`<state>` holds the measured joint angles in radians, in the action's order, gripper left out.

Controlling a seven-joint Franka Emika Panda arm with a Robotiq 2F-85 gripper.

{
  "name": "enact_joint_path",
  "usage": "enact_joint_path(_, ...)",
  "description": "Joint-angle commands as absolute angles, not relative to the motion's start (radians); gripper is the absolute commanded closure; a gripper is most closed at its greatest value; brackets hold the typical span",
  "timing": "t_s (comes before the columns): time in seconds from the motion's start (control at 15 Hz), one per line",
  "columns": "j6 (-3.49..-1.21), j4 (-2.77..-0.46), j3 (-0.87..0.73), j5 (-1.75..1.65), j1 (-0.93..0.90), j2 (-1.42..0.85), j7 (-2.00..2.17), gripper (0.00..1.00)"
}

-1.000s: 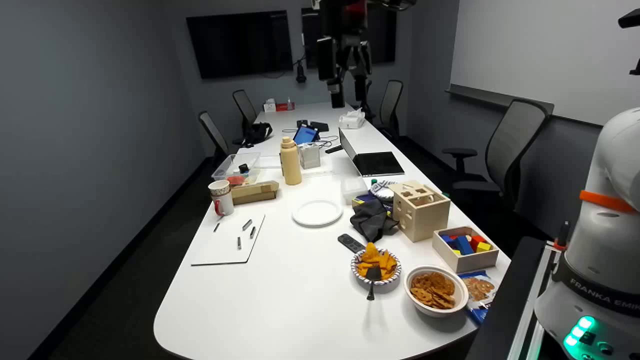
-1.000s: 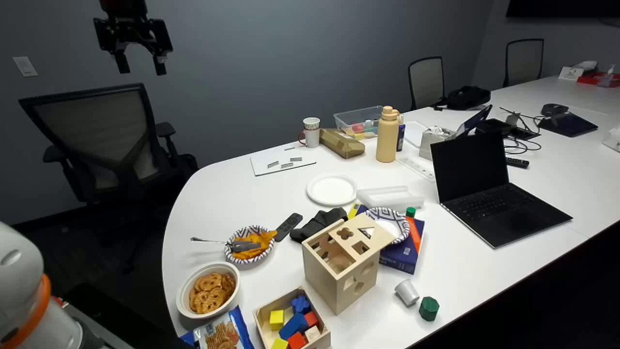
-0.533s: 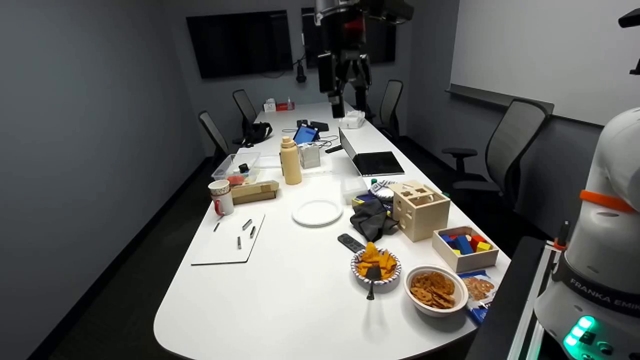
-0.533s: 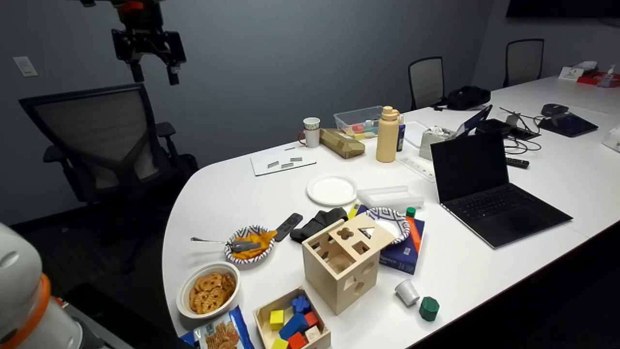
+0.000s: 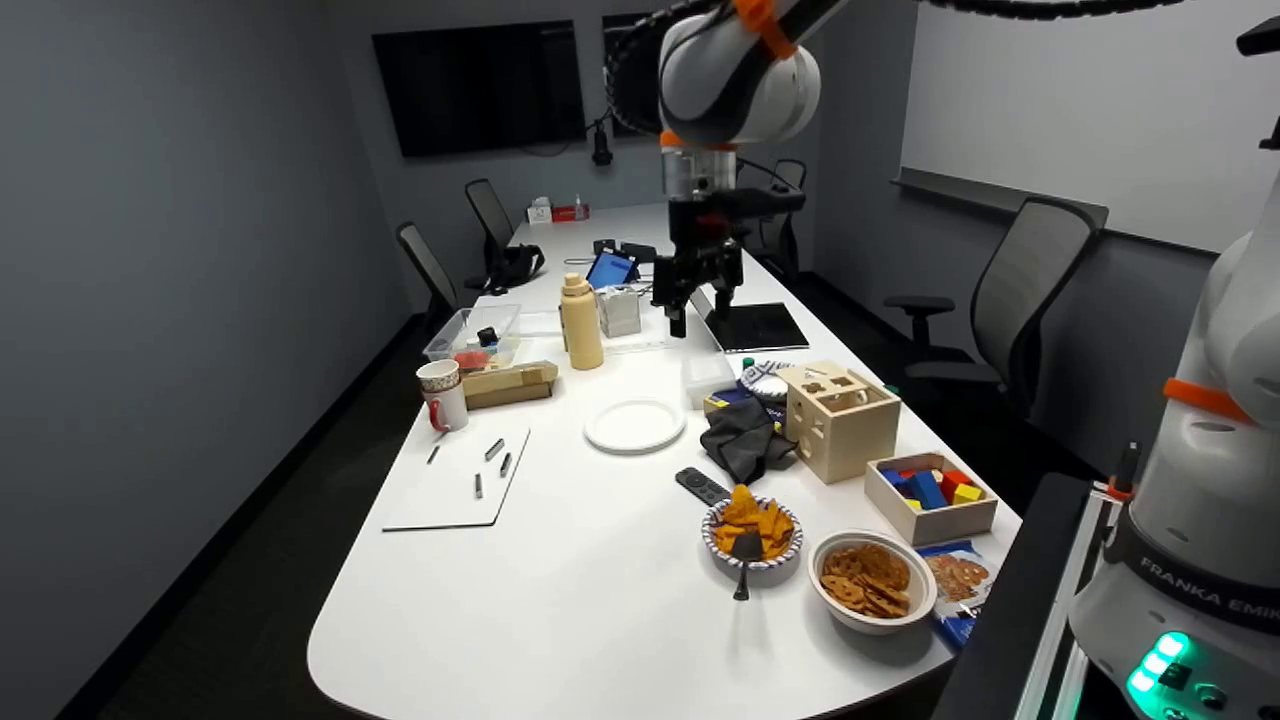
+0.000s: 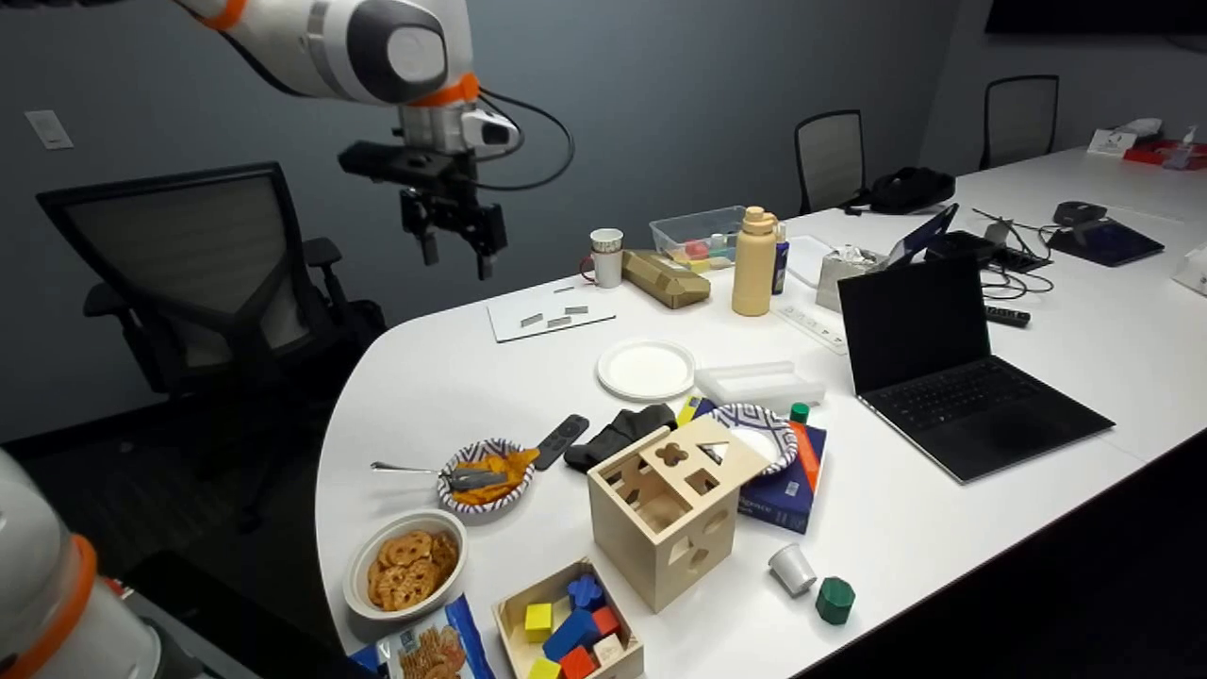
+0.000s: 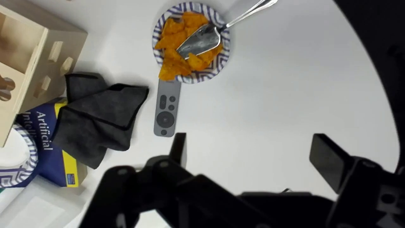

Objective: Use the towel to wipe the table.

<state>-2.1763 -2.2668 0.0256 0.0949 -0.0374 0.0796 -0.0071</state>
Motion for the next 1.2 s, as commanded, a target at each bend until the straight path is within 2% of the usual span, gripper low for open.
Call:
enact_joint_path(0.0, -2.397, -2.280, -0.016, 0.102, 0.006, -0.031, -0.020, 0.00)
enact_joint_path(0.27, -2.569, -2.248, -0.056, 0.095, 0.050, -0.174, -0.001, 0.00)
enact_joint_path(0.6, -2.651, -2.203, -0.068, 0.150, 0.096, -0.319, 0.023, 0.00)
enact_joint_path(1.13, -2.785, -2.144, 0.064, 0.515, 0.241, -0.486, -0.018, 0.00)
